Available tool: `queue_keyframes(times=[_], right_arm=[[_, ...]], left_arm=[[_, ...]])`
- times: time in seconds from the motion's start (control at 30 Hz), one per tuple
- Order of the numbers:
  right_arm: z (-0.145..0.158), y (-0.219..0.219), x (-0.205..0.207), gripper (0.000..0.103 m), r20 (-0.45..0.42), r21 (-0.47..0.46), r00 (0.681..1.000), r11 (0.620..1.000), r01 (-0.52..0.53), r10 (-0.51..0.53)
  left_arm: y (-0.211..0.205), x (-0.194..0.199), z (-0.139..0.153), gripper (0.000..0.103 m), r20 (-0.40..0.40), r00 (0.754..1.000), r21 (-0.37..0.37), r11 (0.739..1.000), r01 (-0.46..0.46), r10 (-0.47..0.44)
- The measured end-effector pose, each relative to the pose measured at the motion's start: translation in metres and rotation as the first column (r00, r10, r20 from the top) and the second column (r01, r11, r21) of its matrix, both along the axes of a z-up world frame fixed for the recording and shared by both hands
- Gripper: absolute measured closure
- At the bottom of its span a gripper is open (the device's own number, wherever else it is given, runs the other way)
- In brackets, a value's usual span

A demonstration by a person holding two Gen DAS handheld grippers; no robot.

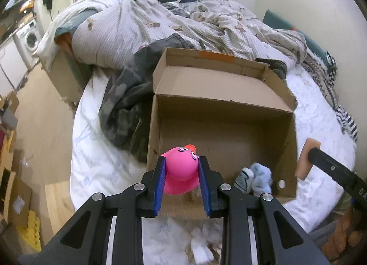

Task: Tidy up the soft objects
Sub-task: 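Carry the pink duck in the left tool and the tan peg in the right tool into the box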

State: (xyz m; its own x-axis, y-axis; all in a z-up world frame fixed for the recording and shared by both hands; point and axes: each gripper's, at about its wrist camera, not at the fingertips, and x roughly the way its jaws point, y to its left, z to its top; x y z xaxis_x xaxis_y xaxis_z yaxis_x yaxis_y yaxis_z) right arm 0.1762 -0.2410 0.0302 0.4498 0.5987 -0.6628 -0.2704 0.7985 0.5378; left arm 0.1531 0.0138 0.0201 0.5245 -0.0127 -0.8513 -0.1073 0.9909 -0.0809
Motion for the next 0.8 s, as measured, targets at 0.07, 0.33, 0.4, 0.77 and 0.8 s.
queue_keyframes(times=[0.07,0.33,0.4,0.77,0.8], right_arm=[[-0.014,-0.001,0.002,0.094,-0.020,0.004,1.000,1.000,0.010,-0.009],[-0.052,0.000,0.020,0.094,-0.114,-0.029,0.993,0.999,0.025,-0.028],[-0.056,0.003,0.024,0.094,-0.119,-0.041,0.993,0.999,0.016,-0.021],[-0.078,0.027,0.028,0.094,-0.183,-0.083,0.981,0.994,-0.073,0.057],[-0.081,0.029,0.028,0.094,-0.191,-0.085,0.980,0.993,-0.081,0.063]], left_arm=[[-0.002,0.006,-0.014,0.078,0.003,1.000,-0.011,1.000,0.015,-0.015],[-0.007,0.020,-0.043,0.078,-0.023,1.000,-0.061,0.998,0.017,-0.019],[-0.008,0.021,-0.044,0.078,-0.023,0.999,-0.070,0.997,0.026,-0.028],[-0.017,0.022,-0.065,0.078,-0.123,0.992,-0.018,0.999,0.031,-0.033],[-0.017,0.022,-0.068,0.078,-0.135,0.990,-0.017,0.999,0.029,-0.031]])
